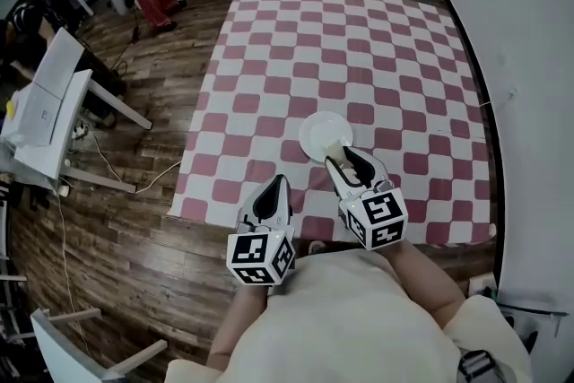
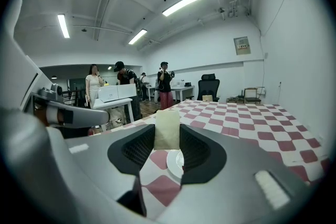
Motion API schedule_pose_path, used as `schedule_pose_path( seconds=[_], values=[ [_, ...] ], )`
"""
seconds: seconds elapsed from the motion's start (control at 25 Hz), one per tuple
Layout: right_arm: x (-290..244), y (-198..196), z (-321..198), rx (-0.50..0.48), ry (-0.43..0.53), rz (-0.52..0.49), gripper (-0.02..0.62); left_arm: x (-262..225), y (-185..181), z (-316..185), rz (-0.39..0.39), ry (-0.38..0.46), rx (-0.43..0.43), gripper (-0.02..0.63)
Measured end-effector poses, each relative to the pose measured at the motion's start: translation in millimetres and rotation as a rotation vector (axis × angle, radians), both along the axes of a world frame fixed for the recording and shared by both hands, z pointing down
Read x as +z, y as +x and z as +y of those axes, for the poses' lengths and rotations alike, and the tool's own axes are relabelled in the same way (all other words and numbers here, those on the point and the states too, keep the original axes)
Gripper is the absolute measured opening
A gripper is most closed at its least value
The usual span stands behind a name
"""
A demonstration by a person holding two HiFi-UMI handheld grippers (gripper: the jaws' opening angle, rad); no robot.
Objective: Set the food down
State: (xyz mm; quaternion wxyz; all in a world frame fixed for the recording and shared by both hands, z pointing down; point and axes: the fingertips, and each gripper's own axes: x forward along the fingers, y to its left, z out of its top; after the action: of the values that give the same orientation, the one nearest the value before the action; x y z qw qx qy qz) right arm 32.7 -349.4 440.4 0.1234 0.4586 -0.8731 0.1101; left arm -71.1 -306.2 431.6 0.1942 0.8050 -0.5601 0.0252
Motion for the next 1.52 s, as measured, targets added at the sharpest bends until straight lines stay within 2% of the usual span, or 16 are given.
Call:
schedule_pose_path(
  seconds=[0.76,1.52],
  values=[
    [88,5,-83,-0.03,-0.133,0.16,0.156,32,4,-36,-0.008,-0.091,-0.054,0.006],
    [161,4,-110,-0.061,-0.266,0.339,0.156,42,1,-48,-0.018,-0.116,-0.06,0.006]
  ],
)
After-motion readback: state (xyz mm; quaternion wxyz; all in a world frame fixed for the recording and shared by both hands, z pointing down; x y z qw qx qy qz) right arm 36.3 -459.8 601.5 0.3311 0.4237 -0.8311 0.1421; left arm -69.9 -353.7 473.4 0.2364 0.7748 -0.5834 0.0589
